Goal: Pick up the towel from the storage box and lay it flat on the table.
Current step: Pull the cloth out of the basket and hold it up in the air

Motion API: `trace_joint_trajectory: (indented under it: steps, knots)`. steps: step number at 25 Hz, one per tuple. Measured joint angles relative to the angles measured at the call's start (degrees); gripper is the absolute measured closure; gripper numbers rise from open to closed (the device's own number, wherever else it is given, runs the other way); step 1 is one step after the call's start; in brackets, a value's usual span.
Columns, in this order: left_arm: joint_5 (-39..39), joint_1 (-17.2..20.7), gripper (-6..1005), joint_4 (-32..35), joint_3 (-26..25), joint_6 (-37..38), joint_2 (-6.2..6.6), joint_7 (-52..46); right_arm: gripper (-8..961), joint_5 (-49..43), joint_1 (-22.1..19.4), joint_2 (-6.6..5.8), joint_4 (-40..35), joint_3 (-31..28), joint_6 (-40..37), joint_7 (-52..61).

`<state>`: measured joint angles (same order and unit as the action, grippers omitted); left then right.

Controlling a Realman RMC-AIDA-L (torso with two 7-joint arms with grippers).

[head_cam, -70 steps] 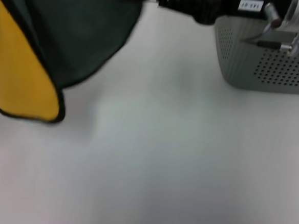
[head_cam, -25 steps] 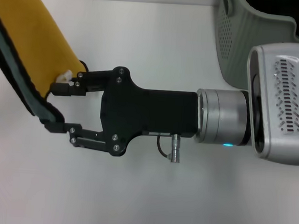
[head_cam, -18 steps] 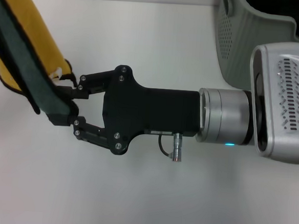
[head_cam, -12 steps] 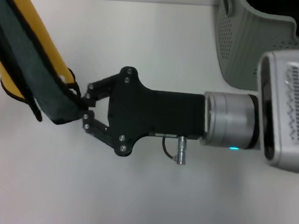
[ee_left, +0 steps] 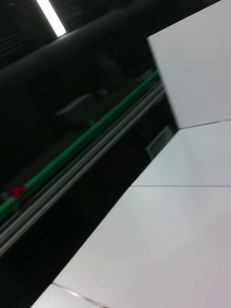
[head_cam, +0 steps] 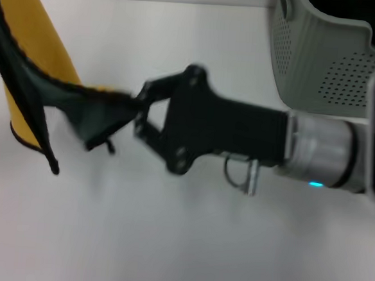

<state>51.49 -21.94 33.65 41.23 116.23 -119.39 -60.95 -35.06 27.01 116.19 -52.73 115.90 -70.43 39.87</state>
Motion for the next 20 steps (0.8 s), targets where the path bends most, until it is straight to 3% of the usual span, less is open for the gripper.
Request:
trace_joint_trajectory:
  steps: [4,5,6,9,11,16,17,18,20]
  knots:
    - [6.7,0.8,984,0.4,-0.3,-0.1,2.35,2.0,934,3.6,-5.0,-0.13,-2.6,-3.6,-1.3,-1.5]
    - [9.2,1.1,984,0.6,-0.4,-0.1,4.35,1.0,933,3.7,-6.2,-0.28,-3.8,-5.0,-1.3,-1.2]
    - [9.2,1.1,983,0.6,-0.4,-0.1,4.35,1.0,933,3.6,-7.2,-0.48,-5.2,-6.5,-1.3,-0.6]
    - [12.2,1.1,983,0.7,-0.3,-0.1,7.29,-2.2,930,0.5,-9.2,-1.15,-10.2,-12.1,-0.7,4.1]
    - [15.4,0.0,983,1.6,0.0,-0.1,9.96,-7.1,929,-4.9,-9.4,-1.45,-14.2,-17.1,0.1,11.1]
    - [23.7,-1.2,983,6.0,0.4,0.1,11.19,-14.4,925,-21.5,-9.6,-1.58,-19.7,-26.4,-3.6,34.0]
    - [25.2,-1.1,983,7.4,0.9,0.2,11.26,-15.9,924,-21.5,-9.6,-1.58,-19.7,-26.4,-3.6,34.0]
    - [26.8,-0.7,983,8.7,1.7,0.2,11.23,-17.2,923,-25.9,-10.7,-1.56,-20.2,-28.6,-9.5,40.7]
    - [27.5,0.3,983,10.8,4.1,0.3,11.08,-18.8,922,-26.9,-11.7,-1.49,-20.4,-30.4,-13.7,44.2]
